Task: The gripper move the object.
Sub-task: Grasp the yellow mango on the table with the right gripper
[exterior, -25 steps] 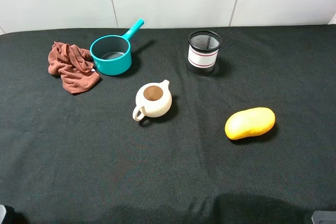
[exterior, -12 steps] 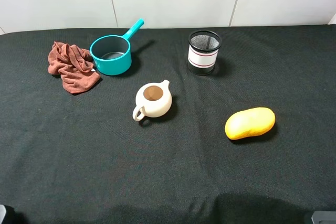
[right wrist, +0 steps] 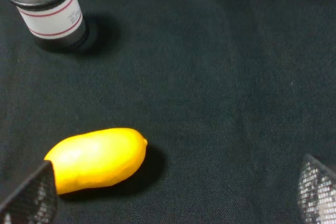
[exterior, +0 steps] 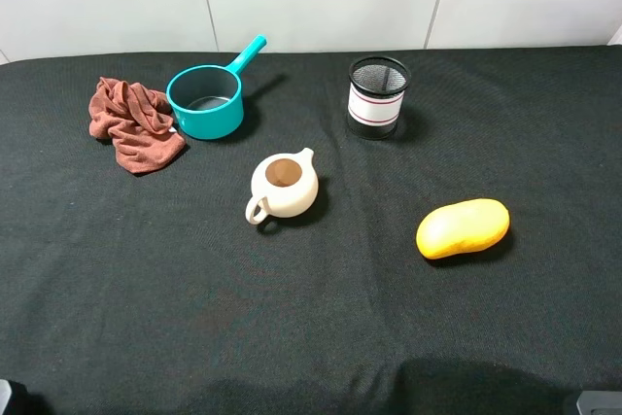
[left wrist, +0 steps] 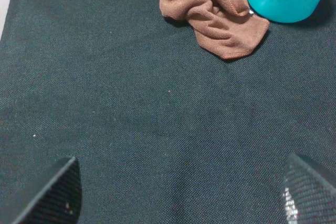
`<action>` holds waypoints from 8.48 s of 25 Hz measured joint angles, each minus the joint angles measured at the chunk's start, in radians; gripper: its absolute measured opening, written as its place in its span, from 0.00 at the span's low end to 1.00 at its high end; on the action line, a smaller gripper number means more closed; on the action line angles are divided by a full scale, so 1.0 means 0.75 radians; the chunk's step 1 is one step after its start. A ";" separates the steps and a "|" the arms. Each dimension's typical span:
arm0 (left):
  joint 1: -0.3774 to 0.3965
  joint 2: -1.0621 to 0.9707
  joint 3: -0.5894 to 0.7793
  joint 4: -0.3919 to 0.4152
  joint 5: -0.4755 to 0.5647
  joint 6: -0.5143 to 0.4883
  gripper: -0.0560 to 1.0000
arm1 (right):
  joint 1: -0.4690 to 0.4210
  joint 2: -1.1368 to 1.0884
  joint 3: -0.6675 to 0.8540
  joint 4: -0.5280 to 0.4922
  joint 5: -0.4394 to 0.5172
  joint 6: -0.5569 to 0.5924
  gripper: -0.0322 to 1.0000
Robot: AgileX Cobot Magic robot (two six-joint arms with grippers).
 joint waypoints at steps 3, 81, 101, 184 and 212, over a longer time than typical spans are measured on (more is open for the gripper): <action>0.000 0.000 0.000 0.000 0.000 0.000 0.77 | 0.000 0.190 -0.089 0.000 0.000 0.000 0.70; 0.000 0.000 0.000 0.000 0.000 0.000 0.77 | 0.693 1.368 -0.326 -0.112 -0.147 -0.976 0.70; 0.000 0.000 0.000 0.000 0.000 0.000 0.77 | 0.693 1.386 -0.134 -0.159 -0.384 -1.011 0.70; 0.000 0.000 0.000 0.000 0.000 0.000 0.77 | 0.642 1.768 -0.126 -0.415 -0.527 -1.116 0.70; 0.000 0.000 0.000 0.000 0.000 0.000 0.77 | 0.642 1.807 -0.126 -0.391 -0.556 -1.116 0.49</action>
